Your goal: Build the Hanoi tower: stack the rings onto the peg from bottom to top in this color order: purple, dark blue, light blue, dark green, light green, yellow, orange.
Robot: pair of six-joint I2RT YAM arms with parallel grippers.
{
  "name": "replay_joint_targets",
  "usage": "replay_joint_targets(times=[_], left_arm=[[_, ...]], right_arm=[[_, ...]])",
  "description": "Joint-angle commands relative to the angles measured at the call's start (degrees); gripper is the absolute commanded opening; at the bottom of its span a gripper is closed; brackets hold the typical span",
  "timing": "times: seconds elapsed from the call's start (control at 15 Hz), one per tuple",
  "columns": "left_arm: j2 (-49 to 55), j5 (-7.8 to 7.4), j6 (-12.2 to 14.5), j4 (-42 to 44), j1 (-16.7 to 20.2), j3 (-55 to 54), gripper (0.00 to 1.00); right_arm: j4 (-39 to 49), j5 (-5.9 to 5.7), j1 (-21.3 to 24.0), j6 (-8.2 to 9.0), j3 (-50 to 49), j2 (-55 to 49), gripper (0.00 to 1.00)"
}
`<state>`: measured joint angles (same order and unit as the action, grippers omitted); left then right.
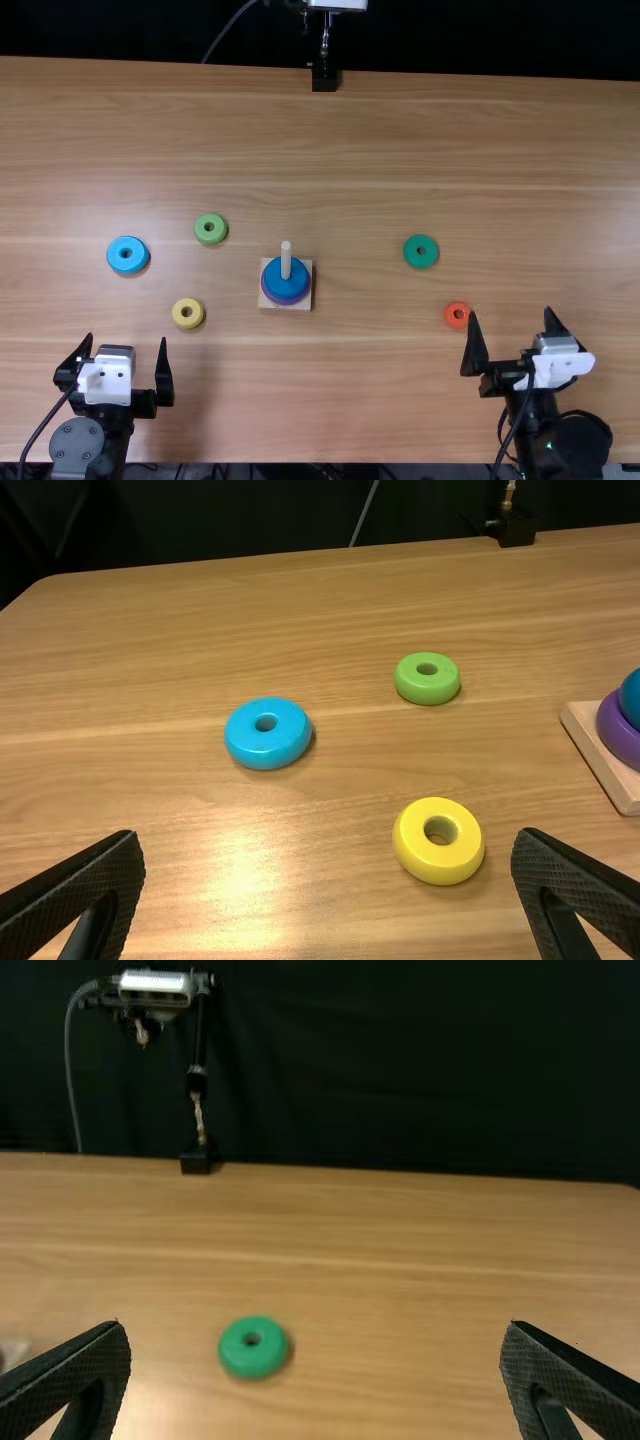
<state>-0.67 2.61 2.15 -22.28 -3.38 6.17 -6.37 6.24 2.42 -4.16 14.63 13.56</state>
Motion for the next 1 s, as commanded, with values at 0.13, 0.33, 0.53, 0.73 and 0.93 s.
replay_joint_targets(times=[0.13,0.33,0.53,0.73,0.93], left_arm=[[0.67,0.13,0.17,-4.40,-0.05,-6.17,1.00],[0.67,0.13,0.17,-4.40,-0.05,-6.17,1.00],[0.67,0.13,0.17,-4.40,-0.05,-6.17,1.00],[0.67,0.13,0.17,-4.40,-0.05,-6.17,1.00],[0.67,0.13,0.17,-4.40,-0.05,-6.17,1.00]], right_arm=[[-4.76,-1.49,0.49,-0.16,-4.17,-4.95,1.00],[-4.87,-1.70,0.57,-0.16,-7.43,-8.20,1.00],[-4.98,-1.70,0.66,-0.06,-10.59,-11.98,1.00],[-4.98,-1.60,1.72,-0.06,-13.05,-13.56,1.00],[-5.40,-1.60,2.24,-0.06,-13.75,-13.56,1.00]])
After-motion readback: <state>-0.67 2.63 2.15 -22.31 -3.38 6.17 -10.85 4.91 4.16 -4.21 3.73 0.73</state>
